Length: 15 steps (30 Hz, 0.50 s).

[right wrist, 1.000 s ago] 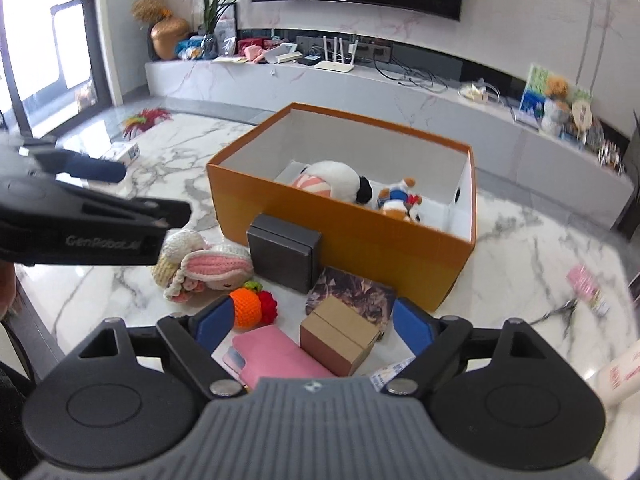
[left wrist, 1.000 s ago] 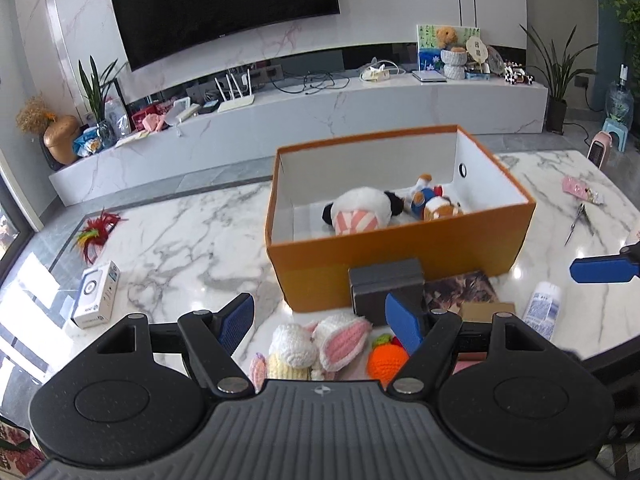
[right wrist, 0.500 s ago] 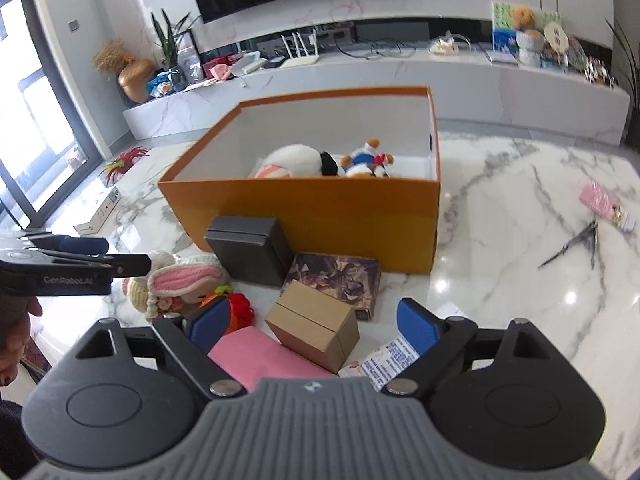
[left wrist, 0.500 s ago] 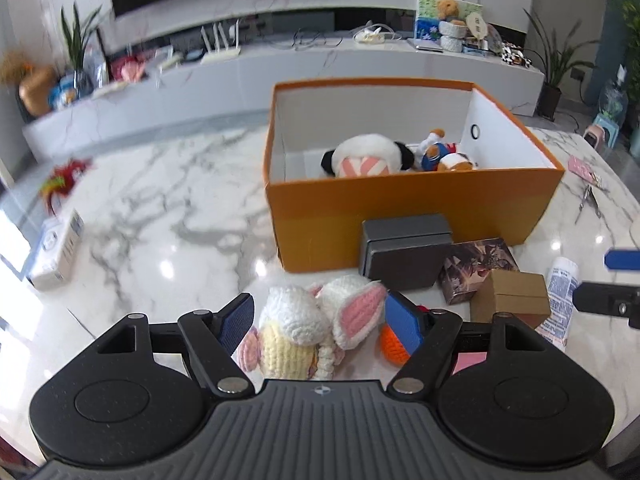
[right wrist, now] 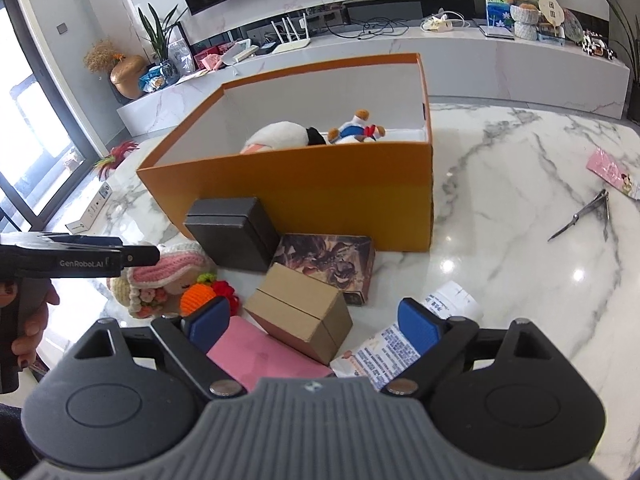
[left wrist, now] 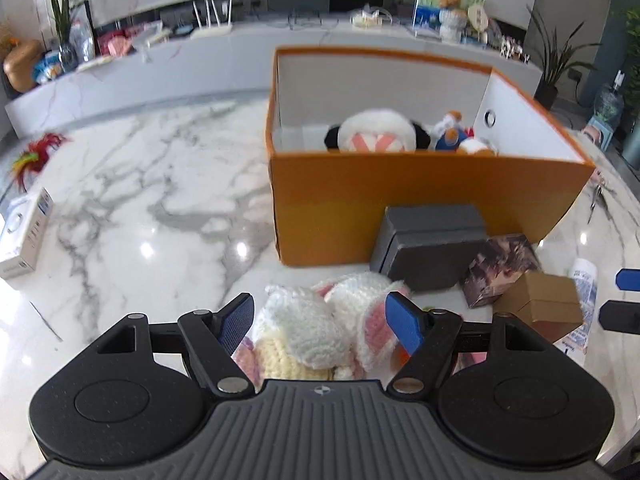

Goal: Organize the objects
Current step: 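Grasp the crocheted bunny with the left tool while the right tool grasps the brown cardboard box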

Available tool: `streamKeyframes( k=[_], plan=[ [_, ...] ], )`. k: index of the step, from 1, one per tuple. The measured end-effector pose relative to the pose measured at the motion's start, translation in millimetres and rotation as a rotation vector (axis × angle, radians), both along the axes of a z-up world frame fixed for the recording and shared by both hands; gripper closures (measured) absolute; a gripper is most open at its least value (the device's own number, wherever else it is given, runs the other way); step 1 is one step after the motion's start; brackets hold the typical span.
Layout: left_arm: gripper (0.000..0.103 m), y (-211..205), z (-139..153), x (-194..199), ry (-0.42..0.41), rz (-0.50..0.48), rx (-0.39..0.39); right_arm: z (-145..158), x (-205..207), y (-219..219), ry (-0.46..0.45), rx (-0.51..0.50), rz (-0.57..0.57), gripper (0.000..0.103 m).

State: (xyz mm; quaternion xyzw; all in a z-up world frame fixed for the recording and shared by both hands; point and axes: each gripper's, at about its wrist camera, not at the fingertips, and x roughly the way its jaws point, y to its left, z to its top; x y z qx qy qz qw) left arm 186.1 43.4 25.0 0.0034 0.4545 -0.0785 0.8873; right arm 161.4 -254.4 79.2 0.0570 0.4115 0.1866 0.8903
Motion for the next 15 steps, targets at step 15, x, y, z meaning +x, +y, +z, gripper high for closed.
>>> streamKeyframes(
  k=[15],
  plan=[
    [0.011,7,-15,13,0.157,-0.092,-0.097,-22,22,-23,0.086,0.040,-0.081,0.011]
  ],
)
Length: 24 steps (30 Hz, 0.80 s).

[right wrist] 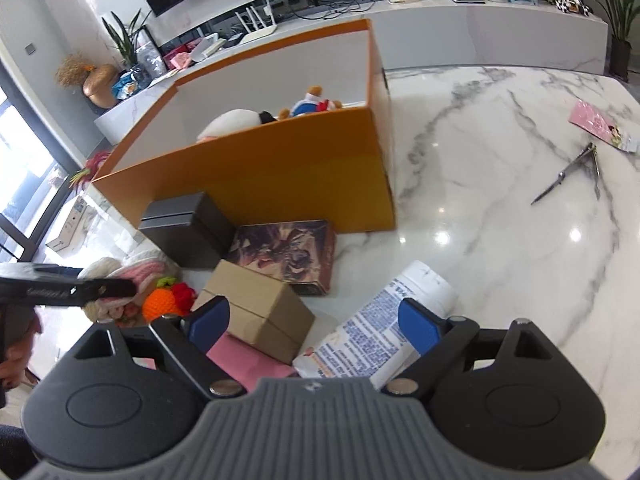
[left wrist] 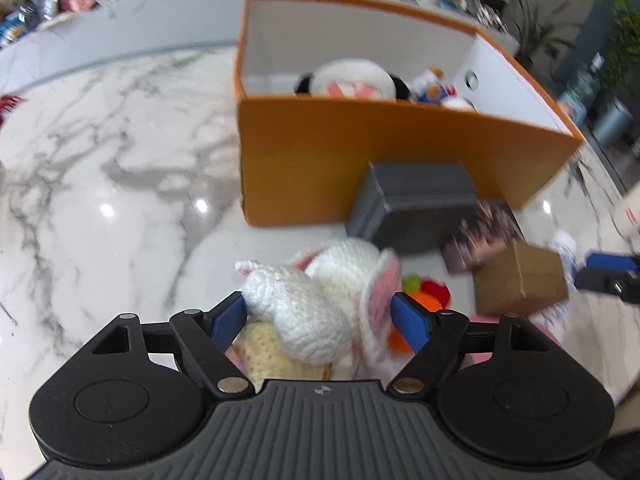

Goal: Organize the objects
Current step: 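Grasp the crocheted bunny with the left tool while the right tool grasps the brown cardboard box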

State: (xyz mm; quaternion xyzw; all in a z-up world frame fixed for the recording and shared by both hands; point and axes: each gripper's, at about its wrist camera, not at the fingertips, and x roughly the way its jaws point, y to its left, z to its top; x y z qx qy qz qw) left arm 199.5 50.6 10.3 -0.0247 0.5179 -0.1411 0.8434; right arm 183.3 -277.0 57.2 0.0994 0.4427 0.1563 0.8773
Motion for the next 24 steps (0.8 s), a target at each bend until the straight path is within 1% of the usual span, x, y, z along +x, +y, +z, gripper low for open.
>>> streamKeyframes(
  k=[2,4,7,9,13,15,20,22,24],
  plan=[
    [0.011,4,0,-1,0.029,-0.022,-0.028,-1,2,0,0.001,0.001,-0.001,0.011],
    [0.011,8,-2,-1,0.040,-0.025,-0.049,-2,3,1,0.003,0.000,0.002,0.011],
    [0.011,12,-5,1,0.039,-0.005,-0.063,-3,6,4,0.005,0.002,0.010,0.011],
    [0.011,11,-5,2,0.025,-0.011,-0.057,-3,7,7,0.007,0.004,0.018,0.011],
    [0.011,1,-6,0,-0.015,-0.086,0.010,-5,8,11,0.014,0.005,0.031,0.011],
    [0.011,-7,-7,-4,-0.039,-0.142,0.060,-4,8,11,0.015,0.004,0.036,0.011],
    [0.011,-32,-16,-19,-0.107,-0.291,0.255,-5,8,10,0.017,-0.006,0.036,0.011],
    [0.011,-38,-20,-21,-0.118,-0.303,0.299,-6,8,10,0.020,-0.009,0.036,0.011],
    [0.011,-38,-22,-17,-0.115,-0.282,0.305,-6,8,11,0.019,-0.009,0.039,0.011]
  ],
)
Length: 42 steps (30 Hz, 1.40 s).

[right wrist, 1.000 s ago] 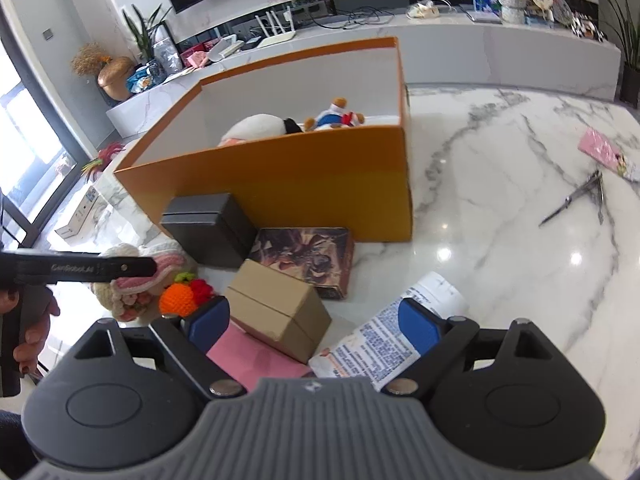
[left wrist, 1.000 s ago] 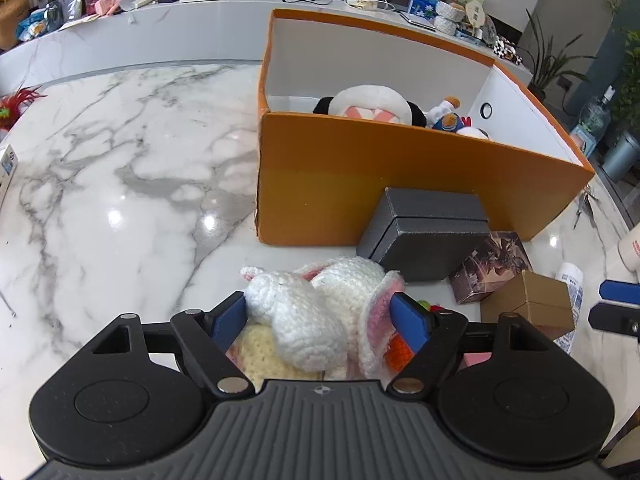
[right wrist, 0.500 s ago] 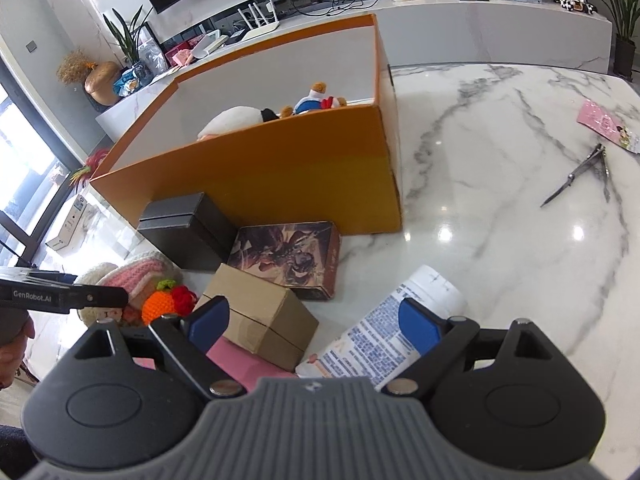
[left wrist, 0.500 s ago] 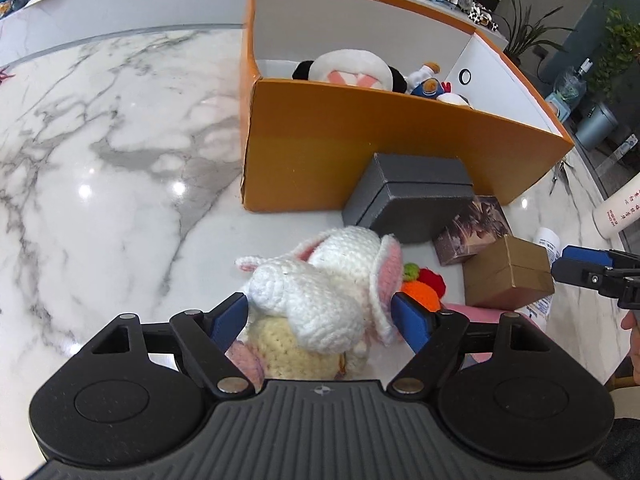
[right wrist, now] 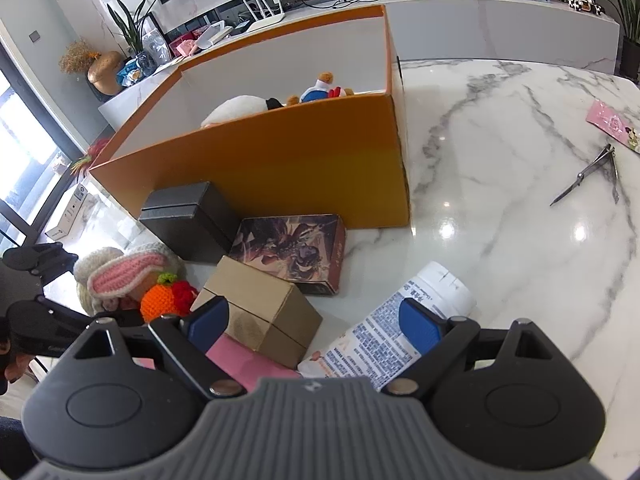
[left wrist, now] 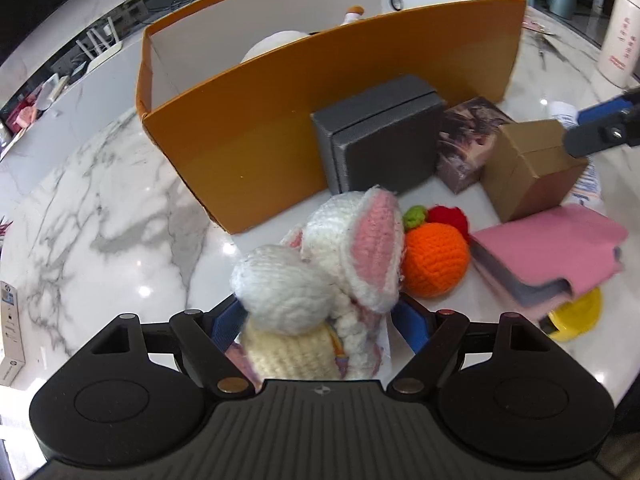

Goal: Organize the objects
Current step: 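Grasp the crocheted bunny with the left tool while the right tool grasps the brown cardboard box, then carry the bunny and cardboard box into the orange box and release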

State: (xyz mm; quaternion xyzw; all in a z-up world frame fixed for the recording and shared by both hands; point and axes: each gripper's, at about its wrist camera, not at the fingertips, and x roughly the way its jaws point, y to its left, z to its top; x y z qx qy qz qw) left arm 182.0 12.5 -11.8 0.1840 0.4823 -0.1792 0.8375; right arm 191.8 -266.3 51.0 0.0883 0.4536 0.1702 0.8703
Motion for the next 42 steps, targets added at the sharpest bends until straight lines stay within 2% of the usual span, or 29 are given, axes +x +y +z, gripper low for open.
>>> streamKeyframes(
  k=[4,8,14,18,25,30,35,39,42],
  plan=[
    [0.011,3,-3,9,0.009,0.059,-0.013,-1,-1,6,-0.010,0.000,0.014,0.011],
    [0.011,-1,-6,10,0.013,0.056,0.012,1,-4,21,-0.041,-0.024,0.053,0.011],
    [0.010,10,-6,19,0.080,0.147,-0.054,-1,-5,40,-0.071,-0.060,0.108,0.011],
    [0.011,16,-6,19,0.099,0.173,-0.077,-8,-2,48,-0.064,-0.087,0.120,0.011],
    [0.014,19,-3,18,0.106,0.200,-0.086,-16,1,60,-0.053,-0.078,0.099,0.014],
    [0.014,23,-1,17,0.108,0.223,-0.093,-21,3,66,-0.053,-0.107,0.082,0.015],
    [0.014,23,0,14,0.105,0.226,-0.089,-26,4,70,-0.061,-0.134,0.045,0.025],
    [0.022,27,4,11,0.106,0.248,-0.103,-24,4,70,-0.062,-0.142,0.035,0.026],
    [0.024,33,7,12,0.115,0.263,-0.126,-22,4,68,-0.065,-0.138,0.035,0.026]
  ],
)
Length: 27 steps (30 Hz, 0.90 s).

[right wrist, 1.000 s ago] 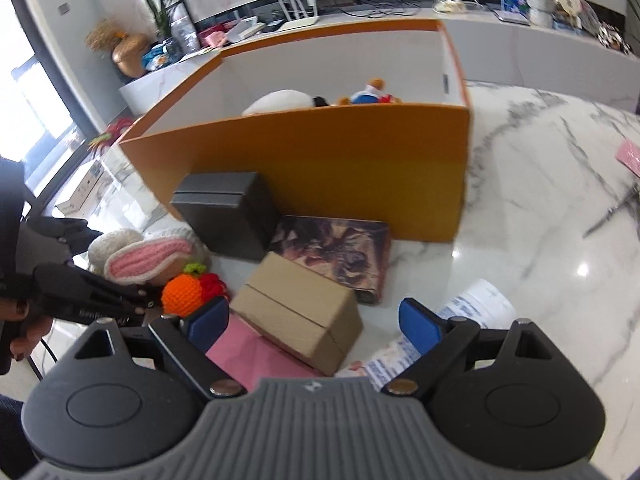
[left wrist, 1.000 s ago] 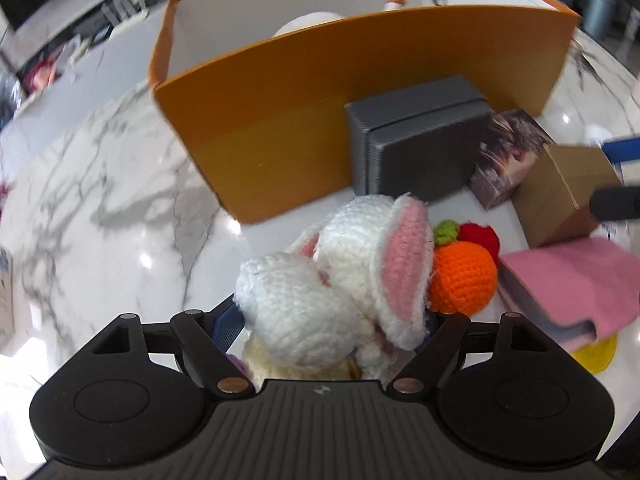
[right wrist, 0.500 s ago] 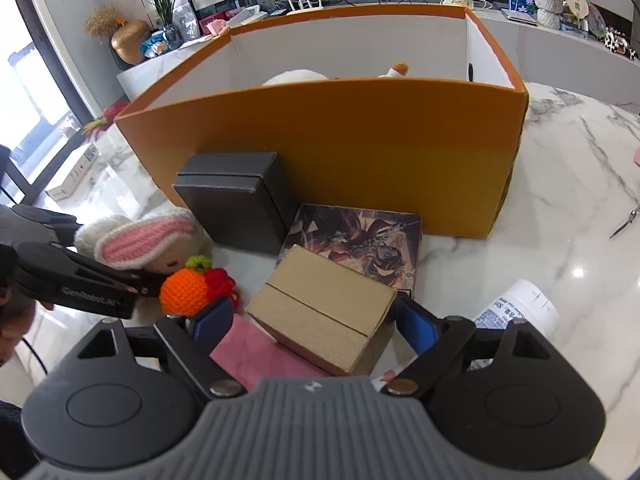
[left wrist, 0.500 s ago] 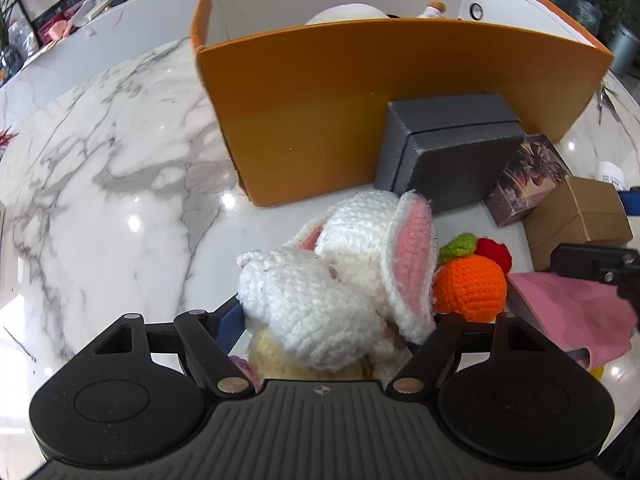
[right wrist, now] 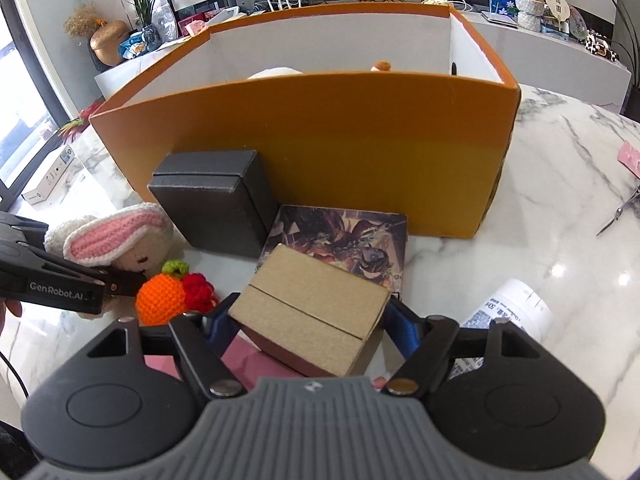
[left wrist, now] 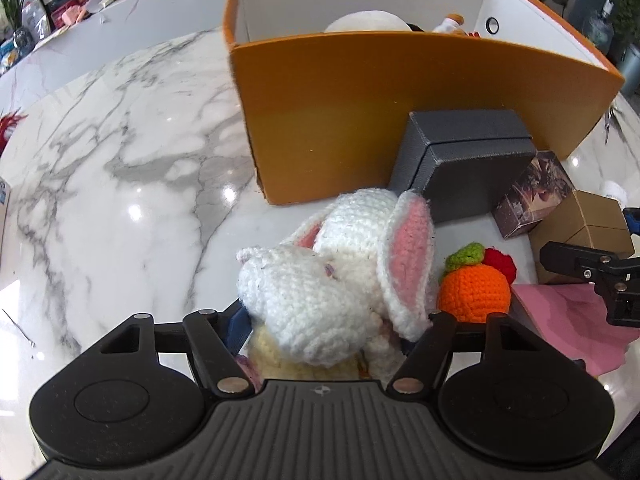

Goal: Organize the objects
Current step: 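Carry the bunny and cardboard box into the orange box and release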

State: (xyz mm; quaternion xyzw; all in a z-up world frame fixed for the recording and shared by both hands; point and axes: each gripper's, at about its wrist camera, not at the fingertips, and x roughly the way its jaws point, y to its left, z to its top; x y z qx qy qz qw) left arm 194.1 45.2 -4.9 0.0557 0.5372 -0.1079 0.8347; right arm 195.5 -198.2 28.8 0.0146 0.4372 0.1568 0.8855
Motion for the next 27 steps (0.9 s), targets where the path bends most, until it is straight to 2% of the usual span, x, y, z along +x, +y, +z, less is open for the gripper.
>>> streamKeyframes(
  k=[12,27],
  plan=[
    [0.024,4,5,-4,-0.026,0.015,0.020,8,-2,-3,-0.023,0.009,0.003,0.027],
    [0.024,1,32,-23,-0.083,0.001,-0.007,21,-18,-6,-0.053,0.003,0.013,0.026]
  ],
)
